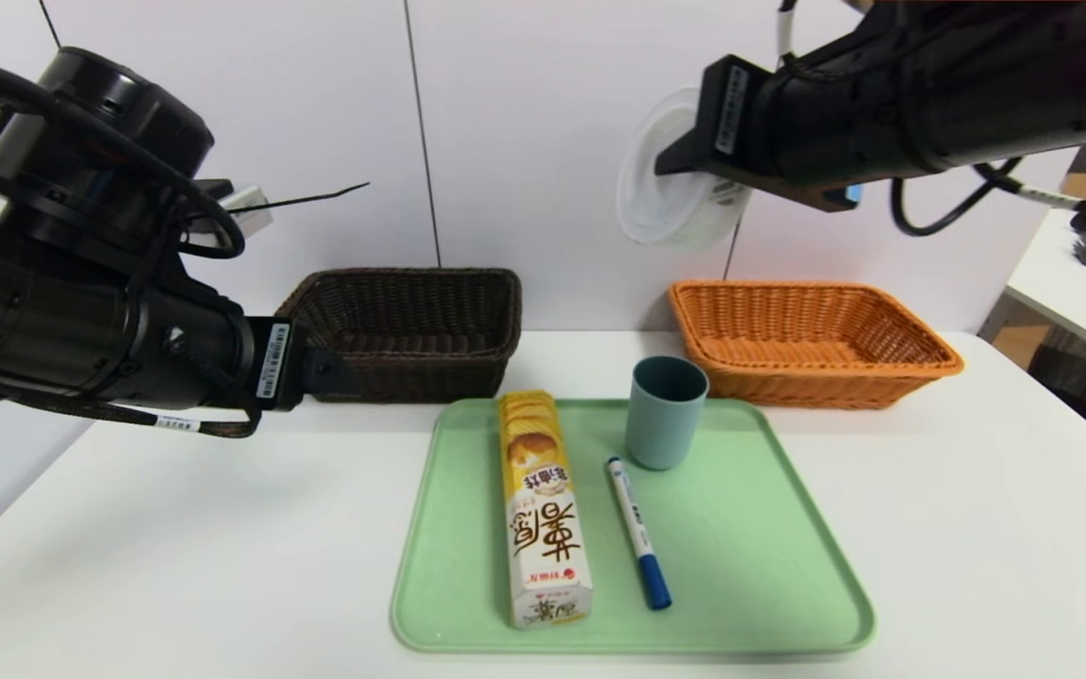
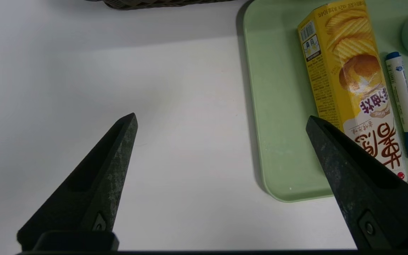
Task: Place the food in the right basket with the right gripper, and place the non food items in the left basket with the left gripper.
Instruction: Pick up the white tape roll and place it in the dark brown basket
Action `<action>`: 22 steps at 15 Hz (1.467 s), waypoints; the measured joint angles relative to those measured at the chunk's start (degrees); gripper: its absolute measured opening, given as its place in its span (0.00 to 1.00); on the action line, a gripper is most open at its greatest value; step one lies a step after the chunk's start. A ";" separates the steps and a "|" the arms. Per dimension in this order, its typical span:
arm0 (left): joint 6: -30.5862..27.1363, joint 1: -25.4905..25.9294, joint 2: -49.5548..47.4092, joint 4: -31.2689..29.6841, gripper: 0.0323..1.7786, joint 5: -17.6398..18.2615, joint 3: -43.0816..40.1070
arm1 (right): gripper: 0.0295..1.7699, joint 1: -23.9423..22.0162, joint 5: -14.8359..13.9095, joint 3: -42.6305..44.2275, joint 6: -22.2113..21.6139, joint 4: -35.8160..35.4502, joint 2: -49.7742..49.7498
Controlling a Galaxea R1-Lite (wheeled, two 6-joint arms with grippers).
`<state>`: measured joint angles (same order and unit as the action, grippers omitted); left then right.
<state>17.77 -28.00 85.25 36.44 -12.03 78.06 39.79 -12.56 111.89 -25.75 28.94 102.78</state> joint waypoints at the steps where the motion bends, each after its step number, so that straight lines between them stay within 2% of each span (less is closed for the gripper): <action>1: 0.02 -0.02 -0.60 0.02 0.95 -0.01 -0.91 | 0.32 0.23 0.51 -0.06 -0.88 -4.58 2.12; 4: 0.00 0.02 -2.28 0.05 0.95 -0.61 -3.41 | 0.32 0.54 2.01 -0.28 -3.00 -19.24 9.09; 7: 0.02 0.09 -3.06 0.18 0.95 -1.16 -4.05 | 0.32 1.05 3.30 -0.28 -3.05 -32.33 15.65; 12: -0.05 0.06 -3.02 0.27 0.95 -1.33 -4.28 | 0.32 1.69 6.94 -0.12 -3.02 -45.50 25.70; 15: 0.00 0.06 -3.00 0.24 0.95 -1.96 -4.57 | 0.32 1.77 8.42 -0.06 -3.02 -49.71 29.85; 22: -0.06 0.06 -2.97 -0.04 0.95 -2.21 -4.83 | 0.32 0.30 10.36 0.10 -3.05 -50.05 34.60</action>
<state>17.71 -27.94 82.27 36.40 -14.24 73.23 40.09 -2.19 111.98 -28.79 -21.11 137.38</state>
